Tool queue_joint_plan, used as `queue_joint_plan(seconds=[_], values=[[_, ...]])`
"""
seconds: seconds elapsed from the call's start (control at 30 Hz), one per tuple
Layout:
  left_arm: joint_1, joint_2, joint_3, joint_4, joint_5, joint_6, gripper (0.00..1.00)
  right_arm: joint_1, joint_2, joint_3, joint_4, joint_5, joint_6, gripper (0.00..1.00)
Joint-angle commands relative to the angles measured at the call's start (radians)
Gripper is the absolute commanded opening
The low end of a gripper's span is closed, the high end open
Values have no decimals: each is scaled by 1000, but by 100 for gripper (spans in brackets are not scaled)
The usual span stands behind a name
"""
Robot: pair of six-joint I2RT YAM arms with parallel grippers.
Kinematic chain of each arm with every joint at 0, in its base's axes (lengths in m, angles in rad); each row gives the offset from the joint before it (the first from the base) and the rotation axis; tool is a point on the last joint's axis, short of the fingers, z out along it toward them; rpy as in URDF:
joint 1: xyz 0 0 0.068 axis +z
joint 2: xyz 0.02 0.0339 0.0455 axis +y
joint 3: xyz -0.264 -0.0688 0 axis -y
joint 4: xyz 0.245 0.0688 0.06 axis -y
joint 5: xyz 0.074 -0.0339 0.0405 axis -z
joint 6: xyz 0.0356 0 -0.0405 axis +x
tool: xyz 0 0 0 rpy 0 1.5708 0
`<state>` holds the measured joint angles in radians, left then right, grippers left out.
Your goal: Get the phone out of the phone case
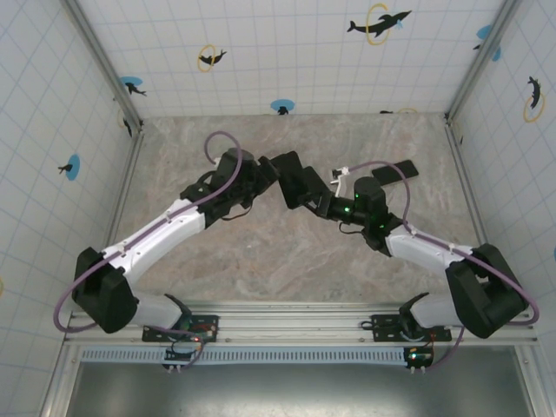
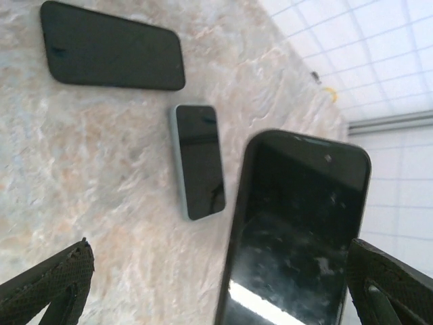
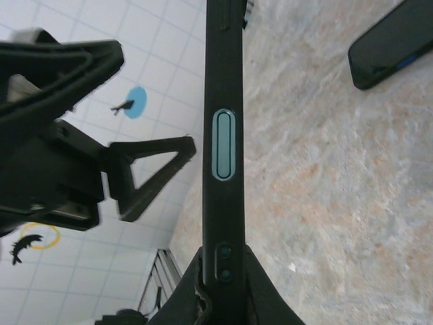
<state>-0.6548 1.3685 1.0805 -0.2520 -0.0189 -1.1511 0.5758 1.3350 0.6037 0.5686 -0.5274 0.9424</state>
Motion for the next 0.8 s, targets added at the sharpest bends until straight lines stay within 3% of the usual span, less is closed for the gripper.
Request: queue_joint_plan(seconds=[0.0,0.1,0.33,0.5,0.77], values=[[49,-18,-91,269,143,-12,97,-3,-36,0,167,-14,112,4],[71,6,-96,376,221,-3,95,-2,-36,-5,231,-18,195,4],[109,70,-121,596,365,-33,77,3,-24,-4,304,-25,287,3],[131,130,-111,674,451,-59,62,2,-6,-27,420,-19,396,3],[138,178,-74,833,544,-100,47,-15,18,-54,495,-30,506,2]])
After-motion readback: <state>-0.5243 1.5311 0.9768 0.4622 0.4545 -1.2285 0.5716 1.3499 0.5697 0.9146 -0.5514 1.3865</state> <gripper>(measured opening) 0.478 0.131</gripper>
